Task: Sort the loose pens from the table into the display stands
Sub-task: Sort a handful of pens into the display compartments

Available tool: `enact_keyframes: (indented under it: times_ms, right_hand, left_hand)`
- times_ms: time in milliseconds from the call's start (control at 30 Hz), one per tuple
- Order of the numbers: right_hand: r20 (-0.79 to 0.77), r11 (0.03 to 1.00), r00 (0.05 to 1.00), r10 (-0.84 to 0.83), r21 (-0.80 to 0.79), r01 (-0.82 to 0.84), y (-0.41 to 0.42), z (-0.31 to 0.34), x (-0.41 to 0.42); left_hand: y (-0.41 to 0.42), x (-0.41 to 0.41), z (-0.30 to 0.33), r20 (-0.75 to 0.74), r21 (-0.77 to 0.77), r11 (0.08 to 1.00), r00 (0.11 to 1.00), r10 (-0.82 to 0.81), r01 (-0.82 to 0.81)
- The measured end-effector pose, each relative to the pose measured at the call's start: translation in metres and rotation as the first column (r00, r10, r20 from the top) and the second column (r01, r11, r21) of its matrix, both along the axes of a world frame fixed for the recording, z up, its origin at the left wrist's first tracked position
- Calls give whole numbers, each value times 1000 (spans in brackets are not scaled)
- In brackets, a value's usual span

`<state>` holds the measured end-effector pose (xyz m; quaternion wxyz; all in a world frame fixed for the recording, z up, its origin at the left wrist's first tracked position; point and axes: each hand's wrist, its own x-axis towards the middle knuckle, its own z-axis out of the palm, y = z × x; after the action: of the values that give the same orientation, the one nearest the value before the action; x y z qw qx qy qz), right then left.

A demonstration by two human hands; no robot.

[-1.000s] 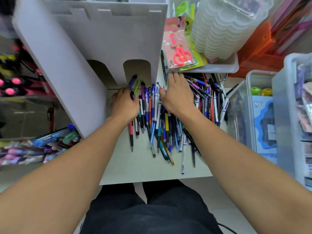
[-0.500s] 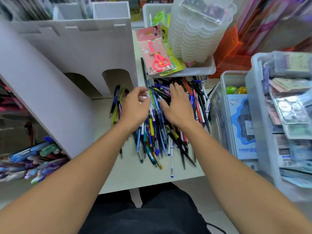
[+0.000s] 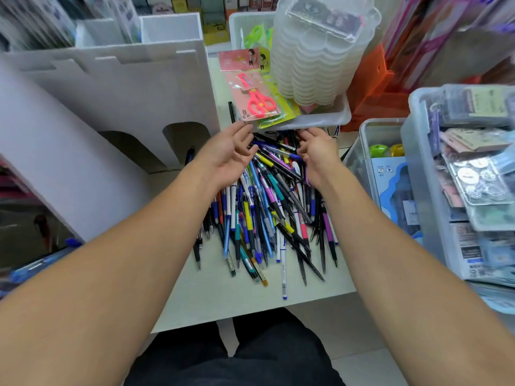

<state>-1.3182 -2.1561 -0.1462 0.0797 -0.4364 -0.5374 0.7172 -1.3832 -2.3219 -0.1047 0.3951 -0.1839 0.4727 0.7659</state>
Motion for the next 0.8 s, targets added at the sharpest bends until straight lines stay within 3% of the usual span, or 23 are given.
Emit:
enact_keyframes:
  times_ms: [33, 67, 100, 167, 267, 333, 433, 533, 667, 800]
  right_hand:
    - [97, 975, 992, 86, 196, -104, -5, -2, 0]
    - [243, 876, 953, 180, 402, -267, -9, -6, 0]
    - [401, 706, 882, 249, 548, -448, -13, -8, 1]
    - [601, 406, 759, 252, 646, -646, -20, -13, 2]
    - [689, 206, 699, 193, 668, -715, -25, -22, 0]
    - [731, 175, 658, 178, 635, -753, -22, -28, 2]
    - [767, 221, 603, 220, 563, -796, 0, -34, 0]
    - [799, 158, 546, 251, 523, -838, 21, -39, -4]
    - [775, 59, 526, 351, 542, -838, 7, -42, 5]
    - [723, 65, 544, 426, 575, -816, -2, -41, 15]
  left_hand:
    - [1, -1, 2, -12, -31, 999, 1000, -18, 18]
    - [1, -1, 3, -29, -66, 997, 999, -42, 40]
    - [1, -1, 4, -51, -108, 992, 996, -71, 65]
    - [-2, 1, 3, -84, -189, 976, 988, -128, 111]
    - [-5, 5, -5, -36, -199, 973, 992, -123, 114]
    - [0, 8, -6, 51, -104, 993, 997, -51, 56]
    - [15, 7, -7, 180, 43, 993, 979, 98, -107]
    - [24, 1, -9, 234, 100, 972, 955, 183, -211]
    - [22, -2, -9, 211, 103, 972, 959, 188, -213]
    - [17, -3, -6, 64, -1, 999, 997, 41, -41]
